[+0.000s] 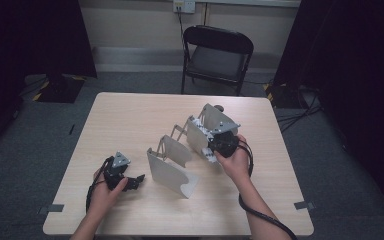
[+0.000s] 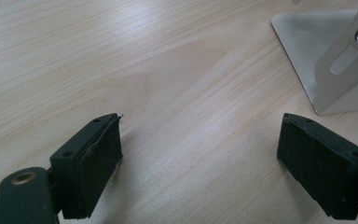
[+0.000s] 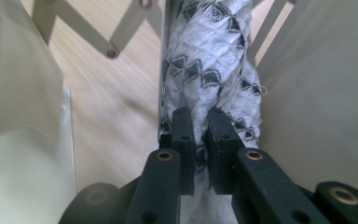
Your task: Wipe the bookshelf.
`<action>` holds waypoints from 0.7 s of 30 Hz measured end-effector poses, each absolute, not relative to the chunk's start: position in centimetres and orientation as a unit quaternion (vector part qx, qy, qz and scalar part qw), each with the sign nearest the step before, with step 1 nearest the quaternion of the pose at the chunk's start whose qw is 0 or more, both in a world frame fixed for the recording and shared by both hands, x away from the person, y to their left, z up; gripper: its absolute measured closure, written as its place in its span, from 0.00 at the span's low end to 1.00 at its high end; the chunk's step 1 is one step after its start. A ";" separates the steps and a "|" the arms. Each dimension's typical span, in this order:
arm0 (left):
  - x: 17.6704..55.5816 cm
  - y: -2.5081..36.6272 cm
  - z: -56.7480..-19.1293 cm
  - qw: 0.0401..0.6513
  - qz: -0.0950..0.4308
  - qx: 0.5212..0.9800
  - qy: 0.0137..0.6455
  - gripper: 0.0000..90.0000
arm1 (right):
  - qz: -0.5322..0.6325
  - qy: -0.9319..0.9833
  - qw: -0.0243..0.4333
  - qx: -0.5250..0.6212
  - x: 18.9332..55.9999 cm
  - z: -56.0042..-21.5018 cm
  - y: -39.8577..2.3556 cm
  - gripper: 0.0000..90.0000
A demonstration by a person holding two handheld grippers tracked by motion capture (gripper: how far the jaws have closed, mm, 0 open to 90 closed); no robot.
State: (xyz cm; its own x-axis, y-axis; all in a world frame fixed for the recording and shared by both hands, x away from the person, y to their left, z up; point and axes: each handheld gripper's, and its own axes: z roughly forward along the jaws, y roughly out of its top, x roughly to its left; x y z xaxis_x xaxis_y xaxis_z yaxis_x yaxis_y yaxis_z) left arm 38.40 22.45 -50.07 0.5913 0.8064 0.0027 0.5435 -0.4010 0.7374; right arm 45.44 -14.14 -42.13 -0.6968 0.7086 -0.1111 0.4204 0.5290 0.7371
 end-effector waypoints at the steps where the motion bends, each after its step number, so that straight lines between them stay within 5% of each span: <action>1: 38.4 22.5 -50.1 0.359 0.183 0.817 0.413 0.15 | 0.352 0.851 0.201 0.333 45.5 -42.6 -14.2 0.93; 10: 38.4 22.5 -50.1 0.359 0.183 0.817 0.413 0.15 | 0.332 0.858 0.183 0.346 45.2 -45.7 -14.7 0.91; 14: 38.4 22.5 -50.1 0.359 0.184 0.817 0.413 0.15 | 0.327 0.852 0.184 0.366 45.0 -46.5 -15.5 0.77; 16: 38.4 22.5 -50.1 0.358 0.184 0.817 0.412 0.15 | 0.325 0.846 0.192 0.377 44.7 -46.6 -16.0 0.62; 21: 38.4 22.4 -50.1 0.359 0.184 0.817 0.413 0.15 | 0.317 0.845 0.188 0.387 44.2 -47.5 -16.5 0.55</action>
State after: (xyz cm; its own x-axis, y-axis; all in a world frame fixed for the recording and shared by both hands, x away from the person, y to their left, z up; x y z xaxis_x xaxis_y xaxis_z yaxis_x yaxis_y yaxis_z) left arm 38.40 22.45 -50.07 0.5920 0.8060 0.0039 0.5424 -0.4019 0.7377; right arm 44.25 -16.46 -47.49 -0.6296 0.7735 -0.0723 0.5348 0.4990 0.6819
